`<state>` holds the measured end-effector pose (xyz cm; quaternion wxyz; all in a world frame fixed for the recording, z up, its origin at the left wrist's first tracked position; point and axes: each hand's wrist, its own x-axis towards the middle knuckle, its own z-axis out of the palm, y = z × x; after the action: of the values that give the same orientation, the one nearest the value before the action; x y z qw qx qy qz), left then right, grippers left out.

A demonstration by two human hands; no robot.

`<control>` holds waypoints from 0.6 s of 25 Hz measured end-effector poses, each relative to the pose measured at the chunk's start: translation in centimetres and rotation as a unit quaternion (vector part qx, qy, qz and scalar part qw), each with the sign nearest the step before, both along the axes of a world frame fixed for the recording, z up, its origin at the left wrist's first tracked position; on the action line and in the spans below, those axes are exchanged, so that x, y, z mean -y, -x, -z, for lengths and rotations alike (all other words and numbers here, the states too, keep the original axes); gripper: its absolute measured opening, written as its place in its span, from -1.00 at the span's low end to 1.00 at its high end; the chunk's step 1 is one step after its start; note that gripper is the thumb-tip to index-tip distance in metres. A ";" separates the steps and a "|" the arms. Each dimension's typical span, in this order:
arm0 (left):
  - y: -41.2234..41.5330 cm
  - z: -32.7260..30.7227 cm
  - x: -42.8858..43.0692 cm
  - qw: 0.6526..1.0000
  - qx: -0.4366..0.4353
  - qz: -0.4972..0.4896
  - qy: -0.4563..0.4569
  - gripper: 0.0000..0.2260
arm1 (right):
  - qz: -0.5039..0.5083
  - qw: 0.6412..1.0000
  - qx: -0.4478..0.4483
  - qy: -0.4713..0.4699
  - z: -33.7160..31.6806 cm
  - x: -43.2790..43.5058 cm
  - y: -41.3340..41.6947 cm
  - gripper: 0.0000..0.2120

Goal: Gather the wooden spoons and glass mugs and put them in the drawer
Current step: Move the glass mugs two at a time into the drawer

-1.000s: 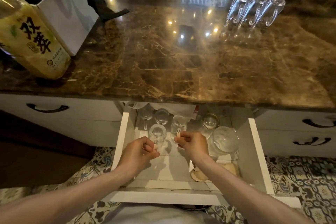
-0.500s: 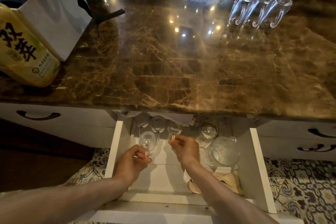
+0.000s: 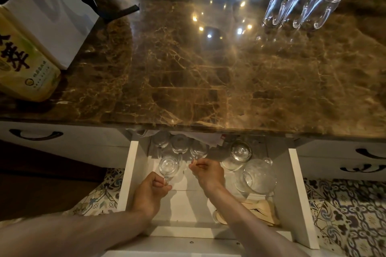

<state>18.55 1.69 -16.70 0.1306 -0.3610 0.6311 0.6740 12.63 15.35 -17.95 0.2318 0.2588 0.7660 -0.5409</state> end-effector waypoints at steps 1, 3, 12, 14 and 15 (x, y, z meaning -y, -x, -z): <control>-0.1 0.1 0.1 1.000 0.004 -0.009 -0.001 -0.77 | -0.002 1.000 0.001 0.004 0.0 -0.1 0.1 -0.76; -0.3 0.6 0.3 0.999 0.010 -0.033 -0.005 -0.71 | -0.008 1.000 0.003 0.007 0.0 -0.2 0.3 -0.76; 0.3 1.3 0.5 0.991 0.016 0.053 0.121 -0.84 | -0.114 0.987 -0.007 -0.111 -1.3 0.0 0.3 -0.94; 0.3 1.2 0.7 0.984 0.011 0.091 0.156 -0.88 | -0.171 0.976 0.003 -0.137 -2.1 -0.3 -0.1 -0.78; 0.4 1.0 0.6 0.986 0.022 0.081 0.145 -0.87 | -0.209 0.966 0.012 -0.149 -2.6 -0.6 -0.2 -0.67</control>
<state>18.12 1.10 -17.73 0.1452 -0.3384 0.7465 0.5542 12.84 15.91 -15.36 0.3072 0.1311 0.8723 -0.3571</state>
